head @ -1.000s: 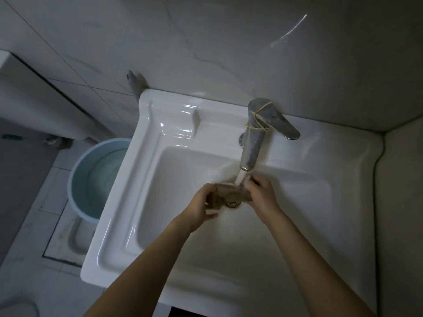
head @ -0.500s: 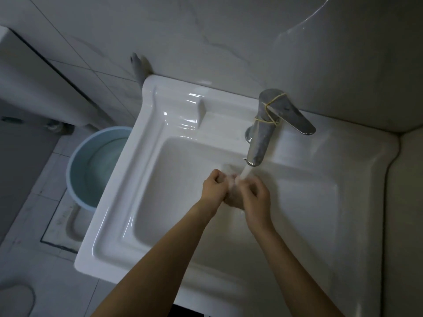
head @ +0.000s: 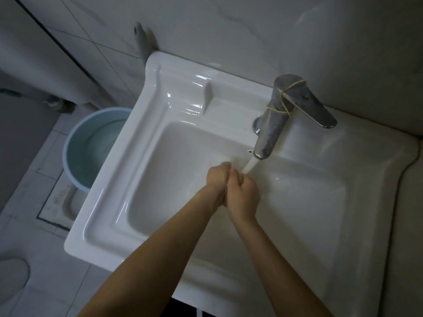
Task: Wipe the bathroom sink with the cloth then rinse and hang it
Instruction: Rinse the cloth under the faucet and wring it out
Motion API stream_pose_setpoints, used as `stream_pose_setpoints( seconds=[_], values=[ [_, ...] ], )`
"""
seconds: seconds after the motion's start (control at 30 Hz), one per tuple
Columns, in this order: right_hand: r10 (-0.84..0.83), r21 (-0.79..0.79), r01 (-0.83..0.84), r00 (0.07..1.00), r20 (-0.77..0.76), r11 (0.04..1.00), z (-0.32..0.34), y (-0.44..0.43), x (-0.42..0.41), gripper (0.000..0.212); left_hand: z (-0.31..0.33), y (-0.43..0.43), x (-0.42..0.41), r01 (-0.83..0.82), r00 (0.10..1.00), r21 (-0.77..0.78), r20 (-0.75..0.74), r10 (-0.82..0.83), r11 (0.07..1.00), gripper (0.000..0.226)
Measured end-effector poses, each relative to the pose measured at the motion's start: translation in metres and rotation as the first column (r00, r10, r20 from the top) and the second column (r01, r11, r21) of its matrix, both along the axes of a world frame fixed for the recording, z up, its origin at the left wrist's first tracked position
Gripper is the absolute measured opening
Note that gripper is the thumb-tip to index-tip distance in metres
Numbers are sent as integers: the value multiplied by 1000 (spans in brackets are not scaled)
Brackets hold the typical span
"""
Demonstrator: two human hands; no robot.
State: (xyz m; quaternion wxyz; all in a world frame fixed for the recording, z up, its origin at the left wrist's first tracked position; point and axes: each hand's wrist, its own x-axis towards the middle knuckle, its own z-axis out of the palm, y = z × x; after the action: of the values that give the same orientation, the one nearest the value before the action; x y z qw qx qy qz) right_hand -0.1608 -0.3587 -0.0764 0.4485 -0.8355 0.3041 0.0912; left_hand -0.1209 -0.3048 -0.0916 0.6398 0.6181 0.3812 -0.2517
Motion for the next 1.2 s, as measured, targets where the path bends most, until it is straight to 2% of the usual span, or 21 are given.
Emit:
stream_pose_setpoints(
  seconds=[0.07, 0.17, 0.27, 0.33, 0.4, 0.47, 0.53, 0.63, 0.7, 0.8, 0.87, 0.93, 1.0, 1.07, 1.1, 1.13, 1.2],
  values=[
    [-100, -29, 99, 994, -46, 995, -12, -13, 19, 28, 7, -15, -13, 44, 999, 15, -7, -44, 999, 23],
    [-232, 3, 234, 966, -110, 972, -22, -32, 42, 30, 16, -26, -25, 74, 997, 37, 14, -74, 997, 26],
    [-145, 107, 153, 986, -83, 982, -12, -15, 15, 35, 11, -15, -3, 33, 999, 95, -36, -30, 995, 37],
    [-46, 122, 55, 996, -74, 991, -3, -9, 1, 39, 6, -11, 3, -39, 998, 71, -50, 43, 997, 34],
    [-66, 73, 77, 988, -138, 994, -6, -18, 13, 31, 5, -17, -10, 31, 996, 45, -90, -26, 998, 26],
    [-112, 120, 130, 983, -147, 984, -11, -29, 31, 27, 10, -24, -27, 114, 989, 23, -99, -111, 993, 25],
    [-103, 154, 128, 982, -159, 980, -6, -28, 34, 25, 14, -21, -23, 49, 996, 22, -73, -47, 999, 29],
    [-11, 178, 41, 986, -168, 983, 14, -10, 16, 30, -4, -5, -3, -54, 994, 83, -90, 61, 995, 22],
    [73, 128, -57, 990, -117, 990, 21, -5, 12, 33, -6, -4, -1, -111, 984, -11, -138, 109, 994, 23],
    [-14, 95, 24, 994, -105, 995, -15, -24, 33, 23, 6, -24, -21, -121, 979, -75, -171, 107, 990, 22],
    [-81, 71, 91, 988, -133, 993, -35, -37, 43, 26, 13, -32, -29, -46, 988, -75, -150, 34, 996, 21],
    [-78, 78, 90, 987, -143, 993, -11, -29, 29, 35, 11, -27, -20, -14, 998, -18, -61, 12, 1000, 18],
    [-2, 96, 13, 993, -118, 995, 28, -14, 9, 39, 3, -16, -5, -78, 994, -6, -83, 77, 997, 17],
    [48, 107, -39, 996, -79, 993, 37, -11, 5, 30, 4, -15, -5, -156, 981, -52, -120, 149, 986, 25],
    [58, 99, -49, 995, -86, 994, 30, -14, 12, 25, 7, -18, -9, -117, 990, -59, -86, 111, 991, 27],
    [35, 95, -27, 996, -81, 995, 12, -22, 23, 22, 8, -24, -16, -154, 982, -90, -126, 142, 984, 27],
    [-38, 78, 45, 995, -88, 996, -23, -38, 45, 22, 12, -36, -30, -40, 987, -52, -156, 31, 998, 24]
  ],
)
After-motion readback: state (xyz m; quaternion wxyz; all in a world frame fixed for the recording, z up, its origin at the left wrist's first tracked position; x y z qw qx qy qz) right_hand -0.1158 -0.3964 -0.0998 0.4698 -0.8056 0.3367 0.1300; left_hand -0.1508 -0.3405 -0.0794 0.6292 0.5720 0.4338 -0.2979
